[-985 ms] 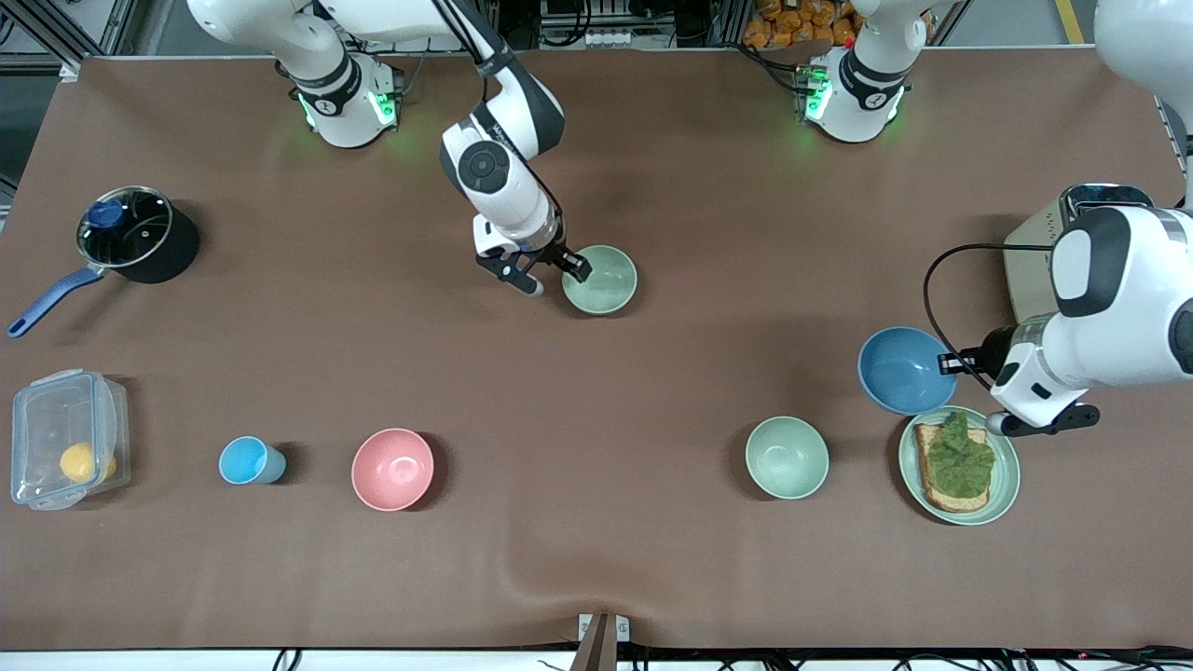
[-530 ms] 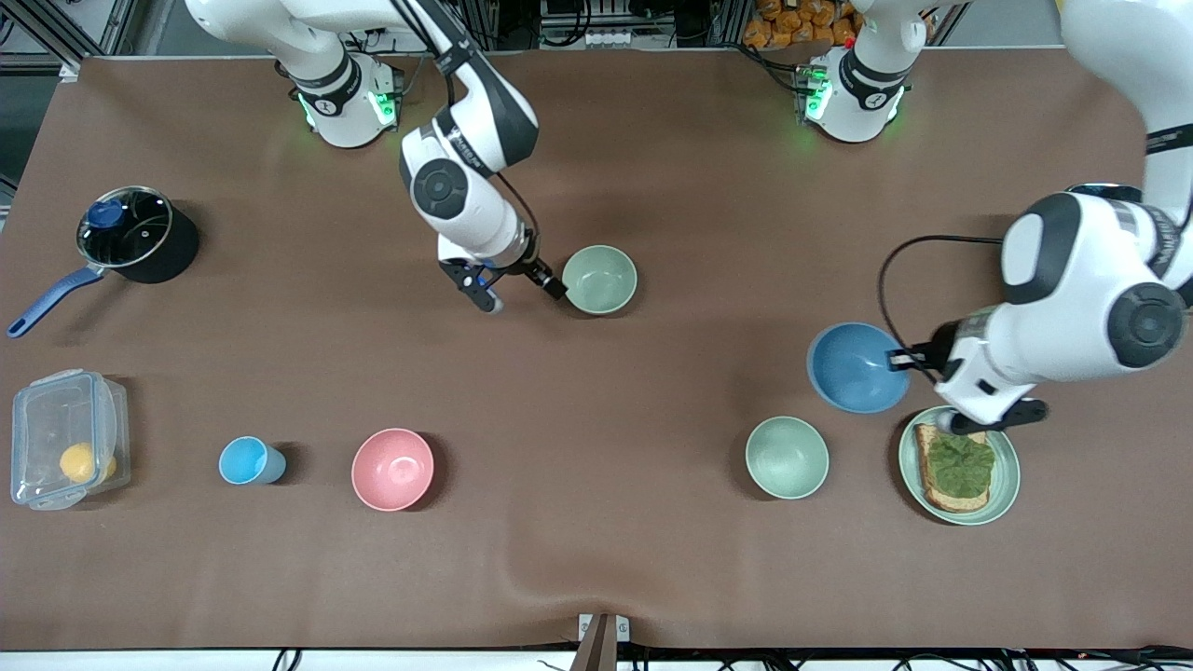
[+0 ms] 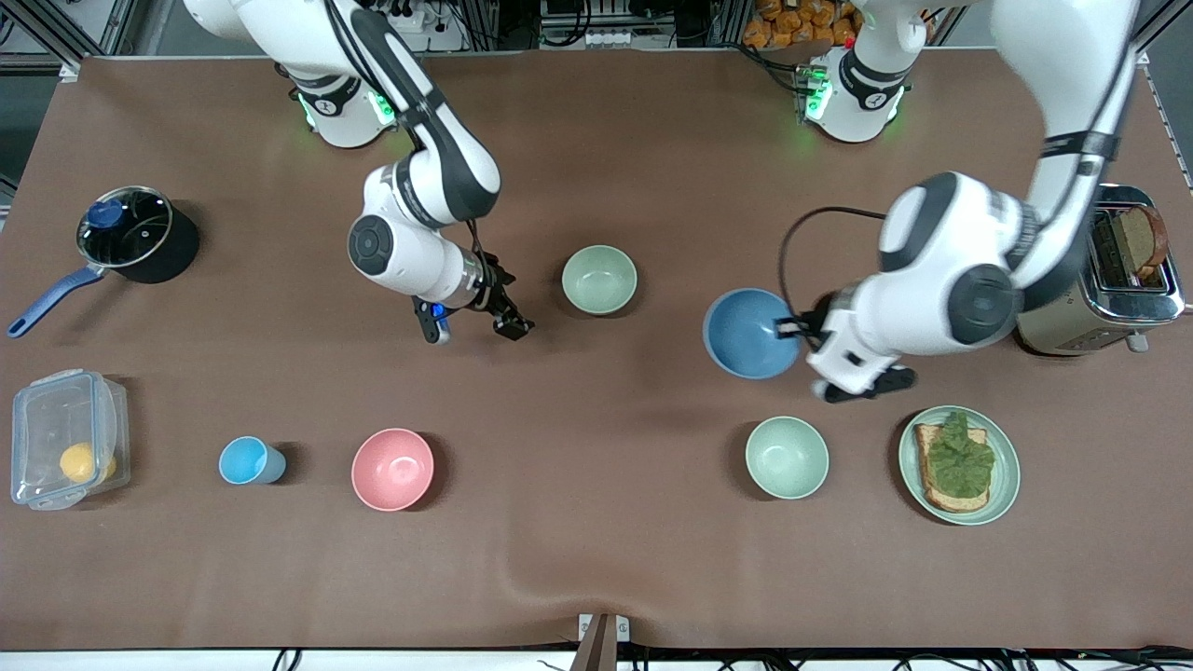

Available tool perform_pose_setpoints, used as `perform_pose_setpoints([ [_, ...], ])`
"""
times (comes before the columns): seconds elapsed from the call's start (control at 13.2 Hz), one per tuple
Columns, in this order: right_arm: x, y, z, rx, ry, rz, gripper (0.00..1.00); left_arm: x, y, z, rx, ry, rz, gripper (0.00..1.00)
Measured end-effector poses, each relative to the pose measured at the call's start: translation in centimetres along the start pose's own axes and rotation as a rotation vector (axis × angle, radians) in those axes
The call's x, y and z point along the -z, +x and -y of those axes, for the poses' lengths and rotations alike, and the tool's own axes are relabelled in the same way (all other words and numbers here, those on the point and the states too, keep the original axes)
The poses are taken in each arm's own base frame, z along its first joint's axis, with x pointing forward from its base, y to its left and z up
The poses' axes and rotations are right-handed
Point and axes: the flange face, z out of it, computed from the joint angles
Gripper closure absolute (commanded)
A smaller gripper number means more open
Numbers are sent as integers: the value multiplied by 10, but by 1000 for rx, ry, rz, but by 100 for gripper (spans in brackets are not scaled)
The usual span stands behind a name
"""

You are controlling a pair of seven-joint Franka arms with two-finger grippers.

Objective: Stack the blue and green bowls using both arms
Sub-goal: 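Carry the blue bowl with the left gripper over the green bowl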

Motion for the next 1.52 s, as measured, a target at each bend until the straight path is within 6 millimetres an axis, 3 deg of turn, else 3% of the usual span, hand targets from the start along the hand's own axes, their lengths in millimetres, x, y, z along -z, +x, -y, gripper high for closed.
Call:
perform_pose_setpoints([
  [0.3, -35, 1, 1, -69, 35, 16, 0, -34, -30, -43, 13, 0, -4, 100],
  [0.91, -74, -31, -3, -76, 77, 23, 0, -86, -70, -71, 114, 23, 39, 100],
  [1.14, -76, -31, -1, -79, 80, 24, 0, -106, -84, -80, 149, 12, 30, 100],
  [1.52, -77, -30, -1, -68, 81, 22, 0, -118, -106, -104, 192, 5, 19, 100],
])
